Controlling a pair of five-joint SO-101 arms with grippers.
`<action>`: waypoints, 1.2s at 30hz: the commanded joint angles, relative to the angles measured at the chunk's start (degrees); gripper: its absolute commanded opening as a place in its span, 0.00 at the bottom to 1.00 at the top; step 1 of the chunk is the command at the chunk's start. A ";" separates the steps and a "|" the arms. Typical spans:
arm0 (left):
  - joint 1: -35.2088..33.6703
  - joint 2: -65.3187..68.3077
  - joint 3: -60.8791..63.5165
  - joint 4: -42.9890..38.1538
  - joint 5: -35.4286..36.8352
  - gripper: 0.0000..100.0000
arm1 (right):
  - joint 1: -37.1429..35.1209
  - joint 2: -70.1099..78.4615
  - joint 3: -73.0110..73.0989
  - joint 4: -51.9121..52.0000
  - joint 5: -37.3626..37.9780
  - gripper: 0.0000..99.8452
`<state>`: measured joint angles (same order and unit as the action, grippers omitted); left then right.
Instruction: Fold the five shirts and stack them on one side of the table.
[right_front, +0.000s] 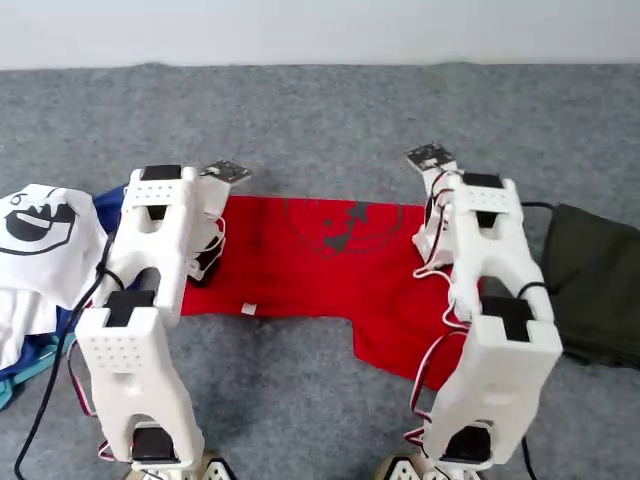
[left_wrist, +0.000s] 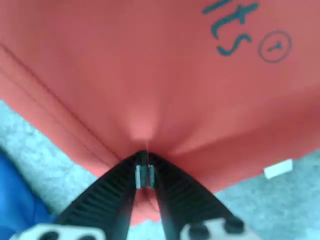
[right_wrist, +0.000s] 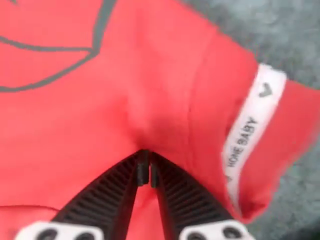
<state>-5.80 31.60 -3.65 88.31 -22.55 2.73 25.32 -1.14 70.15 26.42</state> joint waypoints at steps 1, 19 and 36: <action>-0.09 -6.07 -2.42 4.57 -0.18 0.02 | 0.31 -1.36 -8.53 7.08 -0.70 0.01; 18.90 -25.85 -4.26 7.47 2.11 0.12 | 8.57 -32.57 -15.21 32.48 -0.26 0.01; 42.99 -10.20 -4.70 -1.67 2.20 0.11 | 44.79 -55.78 10.73 32.22 18.81 0.01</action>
<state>34.11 21.23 -6.99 89.54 -20.53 43.60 -27.08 8.18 100.48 43.38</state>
